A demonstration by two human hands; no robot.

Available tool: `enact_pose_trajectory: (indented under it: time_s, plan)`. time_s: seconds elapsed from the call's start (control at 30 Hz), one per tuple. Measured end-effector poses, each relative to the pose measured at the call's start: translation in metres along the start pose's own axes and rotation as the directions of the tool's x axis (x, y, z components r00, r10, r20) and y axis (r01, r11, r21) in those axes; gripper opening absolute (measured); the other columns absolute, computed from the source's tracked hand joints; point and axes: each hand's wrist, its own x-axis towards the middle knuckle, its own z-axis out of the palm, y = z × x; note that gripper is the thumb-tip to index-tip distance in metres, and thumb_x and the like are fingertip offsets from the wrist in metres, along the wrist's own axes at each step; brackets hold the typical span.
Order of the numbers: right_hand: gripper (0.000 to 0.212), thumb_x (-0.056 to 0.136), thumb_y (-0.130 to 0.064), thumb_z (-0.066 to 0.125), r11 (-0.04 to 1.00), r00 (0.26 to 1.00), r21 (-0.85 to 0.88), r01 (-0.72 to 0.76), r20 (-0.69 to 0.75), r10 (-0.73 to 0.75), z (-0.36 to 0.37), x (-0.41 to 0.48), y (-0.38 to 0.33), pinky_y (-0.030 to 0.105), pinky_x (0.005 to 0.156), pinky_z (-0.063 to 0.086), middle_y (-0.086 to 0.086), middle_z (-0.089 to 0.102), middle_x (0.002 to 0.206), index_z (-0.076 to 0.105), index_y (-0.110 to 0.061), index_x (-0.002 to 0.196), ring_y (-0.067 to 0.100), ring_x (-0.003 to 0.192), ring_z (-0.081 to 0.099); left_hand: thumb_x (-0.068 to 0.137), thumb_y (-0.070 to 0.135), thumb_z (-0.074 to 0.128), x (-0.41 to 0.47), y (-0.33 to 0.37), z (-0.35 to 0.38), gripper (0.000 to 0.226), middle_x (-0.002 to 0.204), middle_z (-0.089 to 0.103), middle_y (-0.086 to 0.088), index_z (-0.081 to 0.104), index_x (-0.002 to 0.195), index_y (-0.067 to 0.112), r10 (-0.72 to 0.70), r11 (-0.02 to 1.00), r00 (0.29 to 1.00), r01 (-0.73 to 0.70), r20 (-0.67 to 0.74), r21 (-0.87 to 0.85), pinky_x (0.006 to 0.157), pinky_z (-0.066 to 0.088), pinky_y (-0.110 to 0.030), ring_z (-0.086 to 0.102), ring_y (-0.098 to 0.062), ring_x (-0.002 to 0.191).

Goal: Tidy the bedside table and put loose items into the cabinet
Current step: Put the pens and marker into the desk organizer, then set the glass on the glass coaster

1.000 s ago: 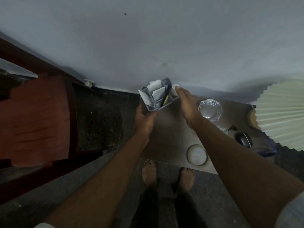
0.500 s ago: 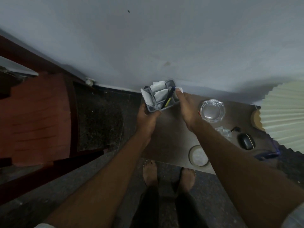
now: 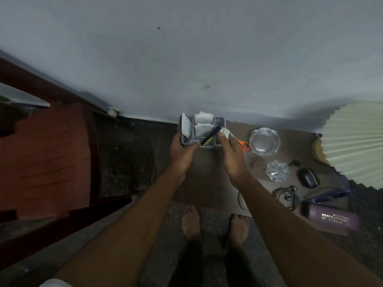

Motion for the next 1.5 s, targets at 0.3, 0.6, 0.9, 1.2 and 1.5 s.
enact_pose_trajectory:
  time_s: [0.3, 0.6, 0.9, 1.2, 1.5]
  plan:
    - [0.037, 0.101, -0.033, 0.057, 0.995, 0.995, -0.014, -0.097, -0.017, 0.096, -0.001, -0.004, 0.014, 0.003, 0.075, 0.045, -0.001, 0.07, 0.118, 0.062, -0.01, 0.131, -0.012, 0.096, 0.064, 0.082, 0.0, 0.071, -0.004, -0.002, -0.005, 0.053, 0.118, 0.069, -0.013, 0.055, 0.132, 0.008, -0.003, 1.0, 1.0, 0.003, -0.007, 0.018, 0.095, 0.055, -0.045, 0.067, -0.029, 0.107]
    - [0.035, 0.103, -0.026, 0.056, 0.994, 0.994, 0.024, -0.108, -0.025, 0.109, 0.001, -0.006, 0.009, 0.007, 0.083, 0.046, 0.001, 0.068, 0.125, 0.06, -0.011, 0.133, -0.004, 0.106, 0.063, 0.082, 0.003, 0.072, -0.002, 0.002, -0.006, 0.054, 0.12, 0.069, -0.012, 0.055, 0.134, 0.01, -0.011, 0.999, 1.0, 0.011, -0.004, 0.041, 0.097, 0.054, -0.045, 0.066, -0.027, 0.108]
    - [0.035, 0.102, -0.019, 0.057, 0.998, 0.993, -0.006, -0.064, -0.095, 0.064, -0.014, -0.018, -0.006, 0.004, 0.083, 0.044, 0.003, 0.066, 0.119, 0.057, 0.001, 0.131, 0.003, 0.105, 0.06, 0.083, 0.005, 0.073, -0.025, -0.008, -0.001, 0.051, 0.125, 0.067, -0.013, 0.058, 0.132, 0.009, -0.155, 0.988, 0.985, 0.157, -0.081, 0.009, 0.099, 0.053, -0.043, 0.065, -0.028, 0.112]
    - [0.038, 0.097, -0.03, 0.064, 0.996, 0.993, -0.085, -0.03, -0.118, 0.02, -0.053, -0.044, -0.029, 0.004, 0.071, 0.045, 0.0, 0.064, 0.113, 0.058, -0.008, 0.127, 0.012, 0.102, 0.06, 0.09, -0.001, 0.064, -0.065, -0.024, 0.027, 0.041, 0.128, 0.063, -0.023, 0.058, 0.13, 0.0, -0.177, 0.982, 0.978, 0.183, -0.113, 0.041, 0.101, 0.049, -0.043, 0.061, -0.03, 0.11]
    - [0.024, 0.098, -0.026, 0.064, 0.996, 0.974, -0.075, 0.04, -0.22, -0.055, -0.11, -0.054, -0.046, 0.009, 0.08, 0.045, -0.011, 0.068, 0.109, 0.064, -0.015, 0.119, -0.009, 0.093, 0.063, 0.094, 0.007, 0.059, -0.09, -0.02, 0.106, 0.024, 0.106, 0.066, -0.007, 0.068, 0.116, 0.008, -0.203, 0.978, 0.964, 0.19, 0.17, 0.09, 0.096, 0.05, -0.041, 0.058, -0.019, 0.097]
